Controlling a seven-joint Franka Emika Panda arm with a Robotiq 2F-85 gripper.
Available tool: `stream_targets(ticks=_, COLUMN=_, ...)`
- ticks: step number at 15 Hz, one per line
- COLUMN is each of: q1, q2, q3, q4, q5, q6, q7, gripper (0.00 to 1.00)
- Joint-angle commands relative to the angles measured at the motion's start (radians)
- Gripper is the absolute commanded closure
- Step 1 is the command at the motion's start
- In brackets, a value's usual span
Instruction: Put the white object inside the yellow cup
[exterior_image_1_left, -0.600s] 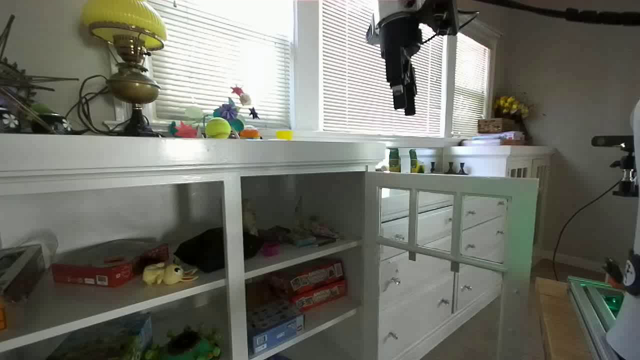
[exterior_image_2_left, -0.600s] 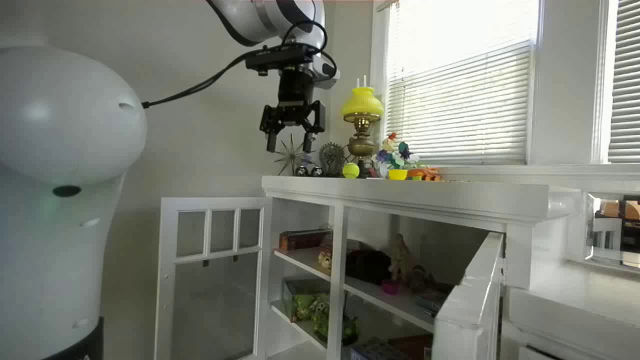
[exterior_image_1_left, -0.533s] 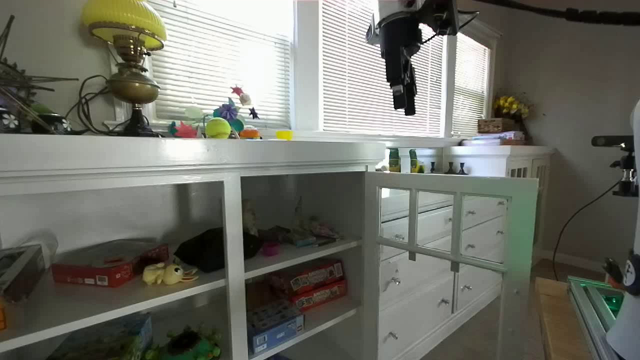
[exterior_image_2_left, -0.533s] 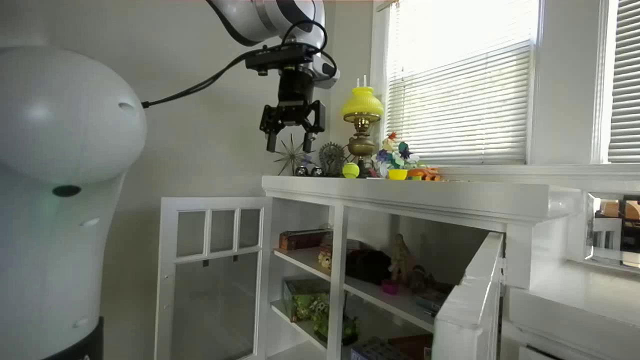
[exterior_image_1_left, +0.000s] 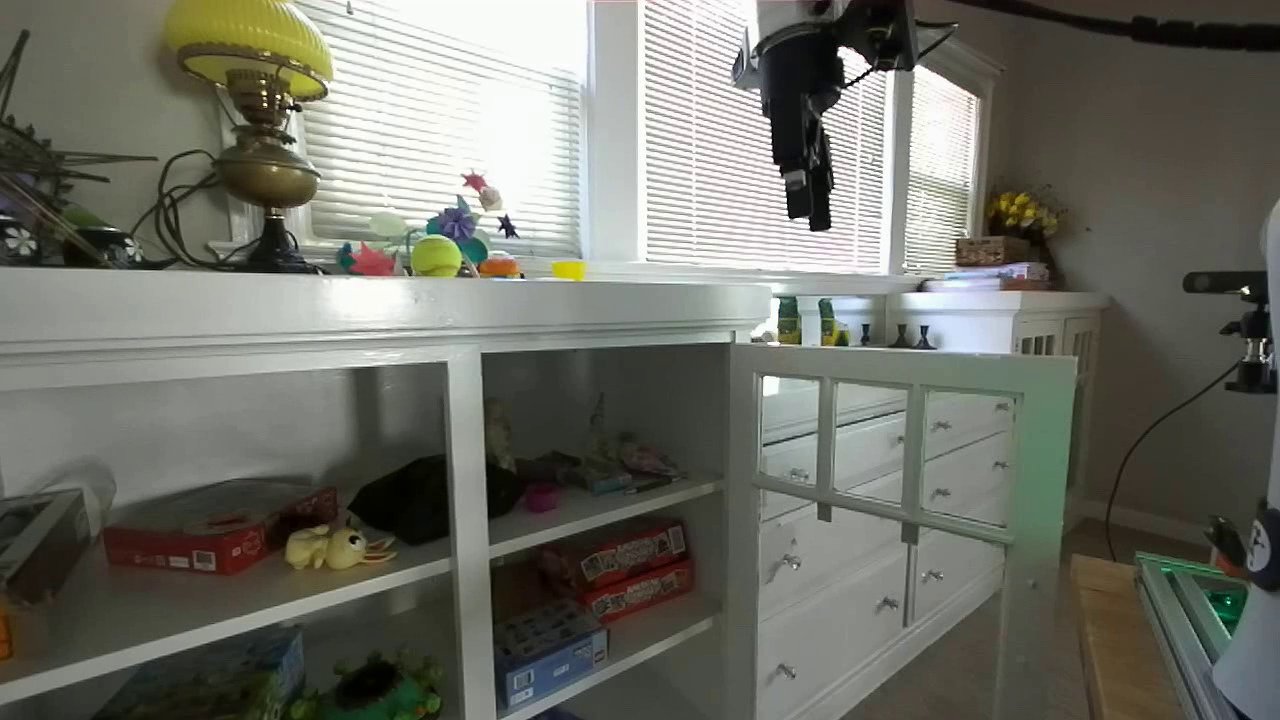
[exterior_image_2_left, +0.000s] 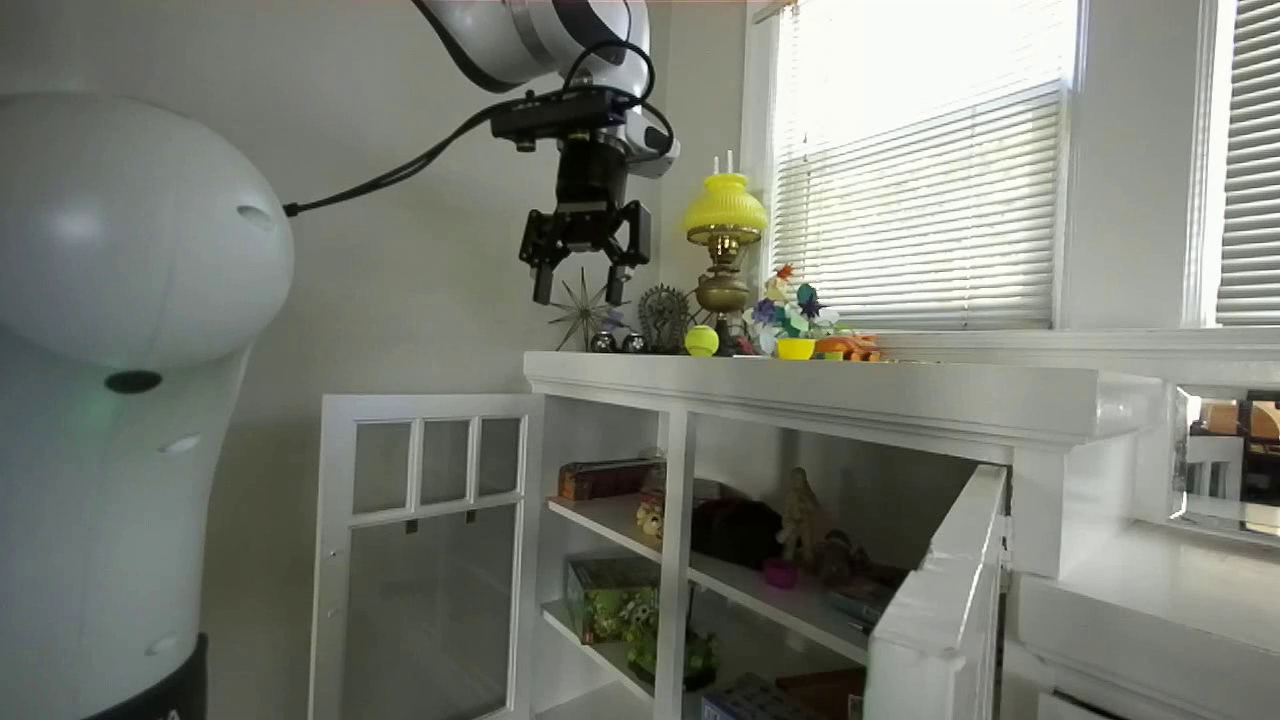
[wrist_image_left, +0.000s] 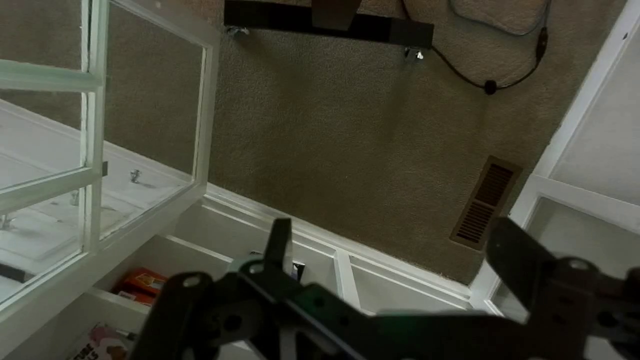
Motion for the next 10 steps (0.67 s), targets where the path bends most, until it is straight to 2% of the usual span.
stream_targets(ticks=1, q1=-0.008, q2=0.074, q3=-0.004, q4=0.043, q5=-0.003, q6=0.059, q7=0.012, gripper=0.0)
stream_targets(ticks=6, q1=-0.021, q2=0.265, q3=-0.021, q4=0.205, q5=0.013, q6=0.205, q7=0.027, gripper=0.0)
stream_targets(ticks=10, q1=-0.016, q2=0.441, q3=-0.009, q4=0.4, q5=0.005, q6=0.253, q7=0.047, gripper=0.0)
